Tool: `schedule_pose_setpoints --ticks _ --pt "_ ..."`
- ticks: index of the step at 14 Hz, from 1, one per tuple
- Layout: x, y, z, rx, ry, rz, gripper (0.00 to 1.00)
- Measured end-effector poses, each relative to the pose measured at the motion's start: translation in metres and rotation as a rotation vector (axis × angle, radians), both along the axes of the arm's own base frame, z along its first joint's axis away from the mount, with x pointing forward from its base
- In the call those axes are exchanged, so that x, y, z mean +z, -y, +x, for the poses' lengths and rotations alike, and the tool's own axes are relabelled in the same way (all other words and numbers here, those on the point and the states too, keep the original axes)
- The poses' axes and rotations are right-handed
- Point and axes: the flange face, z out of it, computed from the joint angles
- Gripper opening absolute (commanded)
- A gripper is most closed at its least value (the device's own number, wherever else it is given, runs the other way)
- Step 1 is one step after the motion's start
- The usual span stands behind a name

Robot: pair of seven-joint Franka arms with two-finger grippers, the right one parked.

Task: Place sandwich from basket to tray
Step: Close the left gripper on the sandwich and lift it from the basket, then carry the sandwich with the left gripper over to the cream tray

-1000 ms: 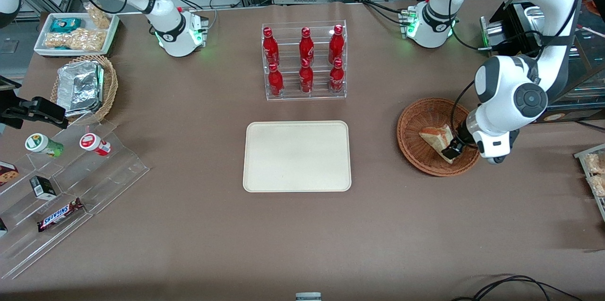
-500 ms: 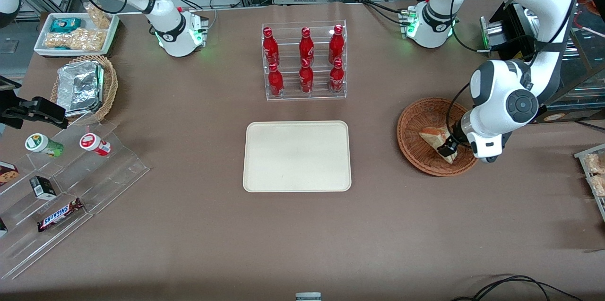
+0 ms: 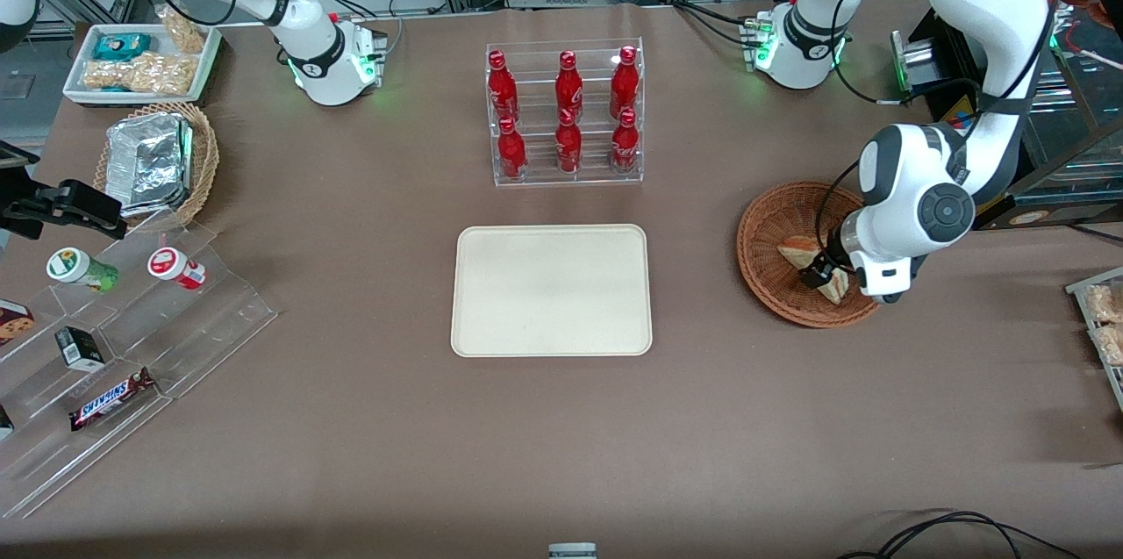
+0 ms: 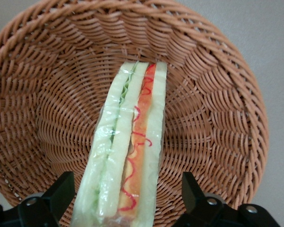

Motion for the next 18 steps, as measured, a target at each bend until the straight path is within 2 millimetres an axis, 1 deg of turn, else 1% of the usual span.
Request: schedule_pose_setpoints --ticks 2,3,4,5,6,7,9,11,13,14,15,16,17,18 --pt "-0.006 0.001 -0.001 -0.002 -0.012 -0.001 1.0" --pt "-0.009 0.001 -0.002 -0.002 -0.017 -0.001 0.83" --pt "-0.011 0.001 -0.002 -0.002 -0.021 -0.002 0.47" --pt "-0.012 0.001 -0.002 -0.001 -0.022 -0.002 0.22" --pt "-0.012 0.0 -0.002 0.0 -0.021 -0.002 0.14" --pt "-0.012 0.0 -0.002 0.001 -0.021 -0.002 0.12" --pt "-0.011 0.0 -0.001 0.001 -0.02 -0.002 0.11" --pt "-0.008 0.0 0.001 0.001 -0.012 -0.002 0.06" --pt "0.008 0.001 0.011 -0.001 0.018 -0.003 0.06" --pt "0.023 0.003 0.017 -0.01 0.02 0.001 0.06" --pt "0.044 0.008 0.022 -0.038 0.003 0.008 0.06" --pt "0.07 0.018 0.027 -0.083 -0.012 0.011 0.06" --pt "0.1 0.036 0.033 -0.144 -0.004 0.007 0.06" --pt "0.127 0.062 0.037 -0.211 0.023 0.0 0.06"
